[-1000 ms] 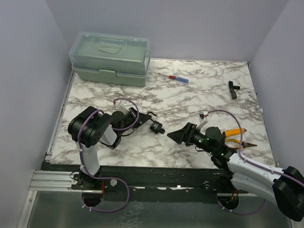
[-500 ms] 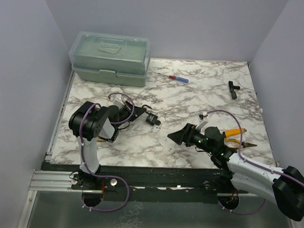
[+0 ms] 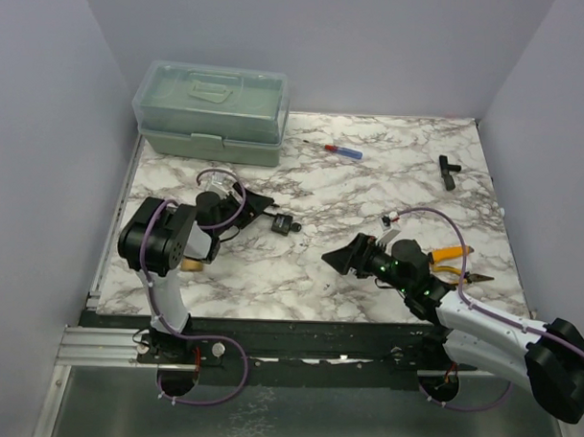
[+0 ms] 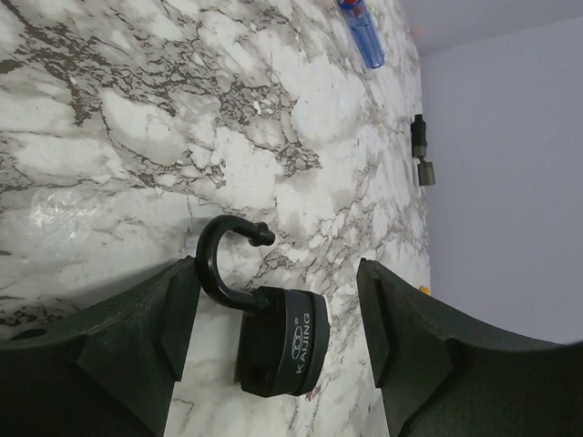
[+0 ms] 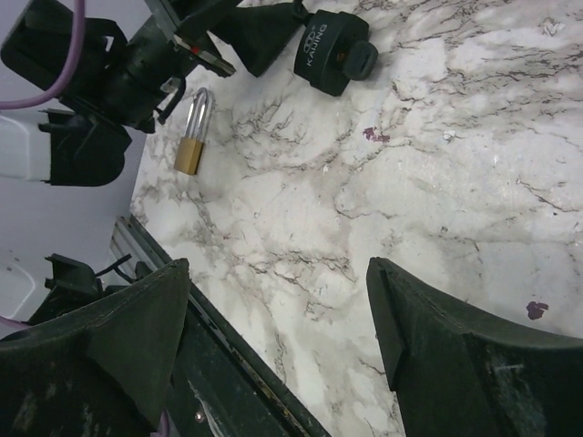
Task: Unlock with the key
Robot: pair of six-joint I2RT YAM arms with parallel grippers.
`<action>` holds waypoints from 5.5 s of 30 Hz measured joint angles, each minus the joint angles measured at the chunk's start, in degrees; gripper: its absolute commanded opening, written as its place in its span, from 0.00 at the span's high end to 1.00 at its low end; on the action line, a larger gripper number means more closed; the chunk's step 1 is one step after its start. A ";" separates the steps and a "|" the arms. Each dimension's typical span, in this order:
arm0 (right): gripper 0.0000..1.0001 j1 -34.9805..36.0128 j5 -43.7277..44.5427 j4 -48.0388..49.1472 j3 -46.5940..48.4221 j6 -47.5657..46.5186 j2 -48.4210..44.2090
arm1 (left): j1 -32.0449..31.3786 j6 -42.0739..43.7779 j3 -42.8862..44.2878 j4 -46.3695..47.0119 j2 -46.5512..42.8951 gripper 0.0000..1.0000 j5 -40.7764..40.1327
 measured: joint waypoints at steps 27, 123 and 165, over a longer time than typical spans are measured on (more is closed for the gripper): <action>0.13 0.00 3.52 -7.56 6.58 -7.93 1.64 | -2.16 10.32 0.55 -78.93 -50.95 0.01 -47.87; 0.08 -0.26 28.15 -39.04 6.10 -6.29 -26.62 | -36.81 -38.88 21.84 -71.67 -10.51 0.30 -25.09; 0.69 -0.26 15.85 -34.88 15.89 -0.59 9.05 | -37.11 6.91 30.73 -80.06 -7.96 0.57 -33.31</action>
